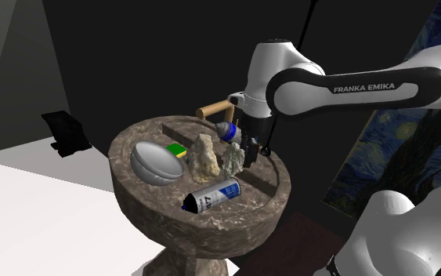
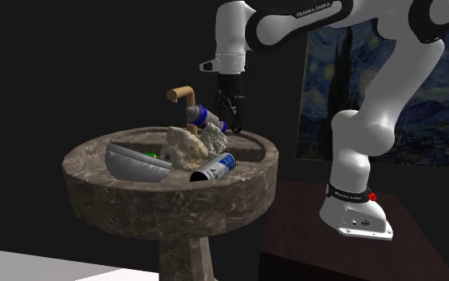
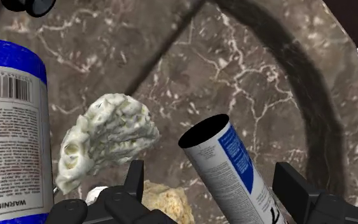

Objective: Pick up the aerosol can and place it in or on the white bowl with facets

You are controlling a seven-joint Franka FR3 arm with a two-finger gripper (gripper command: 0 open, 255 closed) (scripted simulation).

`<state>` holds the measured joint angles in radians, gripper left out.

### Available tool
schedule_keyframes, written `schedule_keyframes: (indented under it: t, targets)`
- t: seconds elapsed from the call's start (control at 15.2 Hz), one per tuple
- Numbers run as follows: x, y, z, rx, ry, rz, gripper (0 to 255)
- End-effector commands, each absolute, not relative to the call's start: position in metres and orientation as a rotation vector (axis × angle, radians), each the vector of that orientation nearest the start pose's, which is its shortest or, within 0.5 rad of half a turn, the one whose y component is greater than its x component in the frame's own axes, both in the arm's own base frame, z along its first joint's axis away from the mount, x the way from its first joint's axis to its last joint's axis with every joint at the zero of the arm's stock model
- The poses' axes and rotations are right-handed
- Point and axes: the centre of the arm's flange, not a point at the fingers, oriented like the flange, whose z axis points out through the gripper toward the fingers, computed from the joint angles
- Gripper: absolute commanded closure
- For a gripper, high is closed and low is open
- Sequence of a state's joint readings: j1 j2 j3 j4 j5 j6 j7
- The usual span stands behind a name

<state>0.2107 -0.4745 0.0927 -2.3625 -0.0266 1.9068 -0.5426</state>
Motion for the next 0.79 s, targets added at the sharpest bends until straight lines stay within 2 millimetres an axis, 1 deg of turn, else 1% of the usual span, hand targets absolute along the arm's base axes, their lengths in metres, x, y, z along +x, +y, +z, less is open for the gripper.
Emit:
schedule_keyframes:
  t: [0.0,0.26,0.53,0.59,0.73]
  targets:
    - [0.396,0.145,0.488,-2.855,-1.484,-0.03,0]
    - [0.399,0.185,0.456,-2.687,-1.793,-0.056,0]
    - [0.393,0.225,0.423,-2.485,-2.082,-0.081,0]
    - [0.392,0.23,0.419,-2.461,-2.112,-0.084,0]
    - [0.393,0.229,0.409,-2.461,-2.112,-0.084,0]
